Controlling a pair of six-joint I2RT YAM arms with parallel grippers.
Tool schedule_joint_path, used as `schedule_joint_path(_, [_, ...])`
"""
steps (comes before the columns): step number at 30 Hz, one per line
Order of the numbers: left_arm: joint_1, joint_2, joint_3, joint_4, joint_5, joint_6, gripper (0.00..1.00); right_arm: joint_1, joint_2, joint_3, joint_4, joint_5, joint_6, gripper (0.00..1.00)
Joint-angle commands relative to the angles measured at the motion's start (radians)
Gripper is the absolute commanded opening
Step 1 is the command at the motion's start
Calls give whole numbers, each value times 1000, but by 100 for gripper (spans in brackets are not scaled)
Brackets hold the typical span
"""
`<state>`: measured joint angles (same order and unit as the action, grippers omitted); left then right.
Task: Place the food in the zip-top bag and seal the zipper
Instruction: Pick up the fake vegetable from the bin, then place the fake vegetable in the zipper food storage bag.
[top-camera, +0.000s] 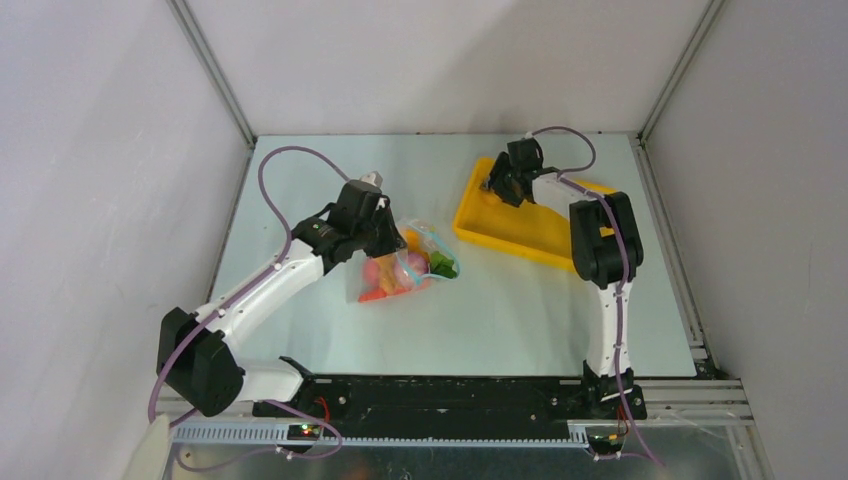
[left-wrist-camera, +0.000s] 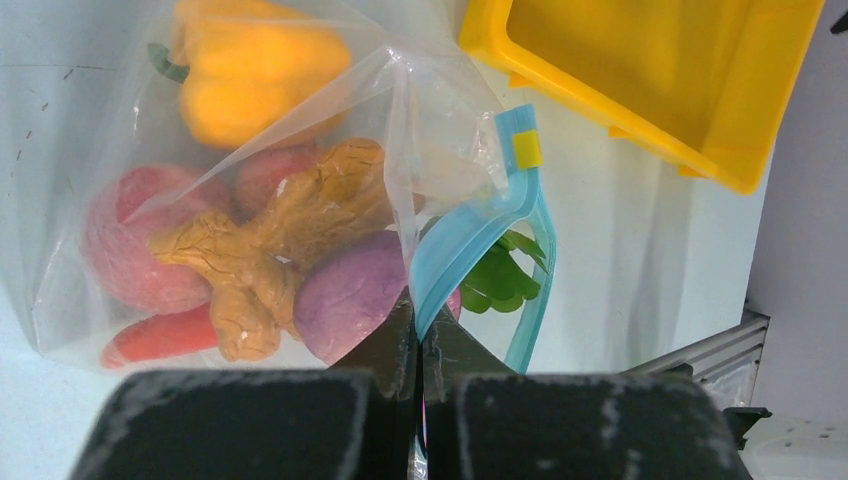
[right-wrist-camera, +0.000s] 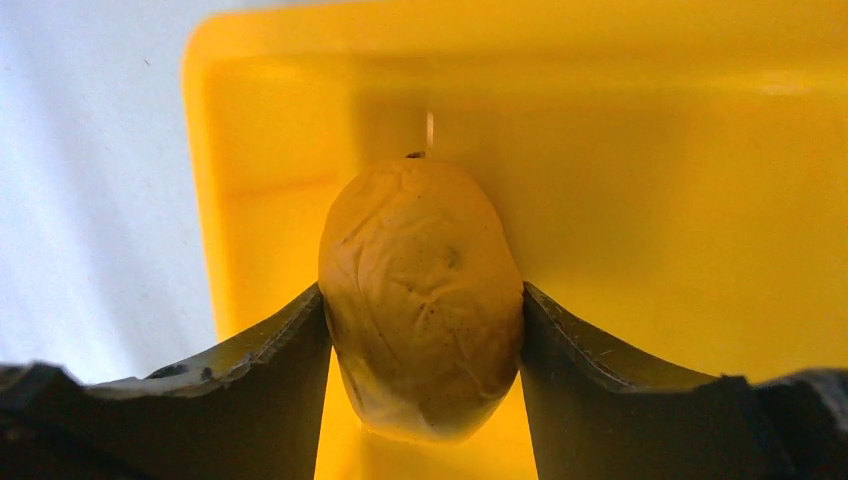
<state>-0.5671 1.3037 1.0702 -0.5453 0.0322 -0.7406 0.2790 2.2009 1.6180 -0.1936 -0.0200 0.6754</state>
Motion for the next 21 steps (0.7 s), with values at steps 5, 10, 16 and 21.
schedule_joint_path(5, [7,-32,25,8,25,4,0,0,-358,-256,79,15,-108,25])
schedule_joint_path(10, [8,-37,43,-25,8,28,1,57,-547,-408,162,-374,-294,24])
schedule_joint_path(16, [6,-34,72,-81,10,76,1,227,-741,-550,284,-665,-545,25])
schedule_joint_path(21, [6,-47,51,-92,20,89,1,358,-772,-553,220,-705,-654,25])
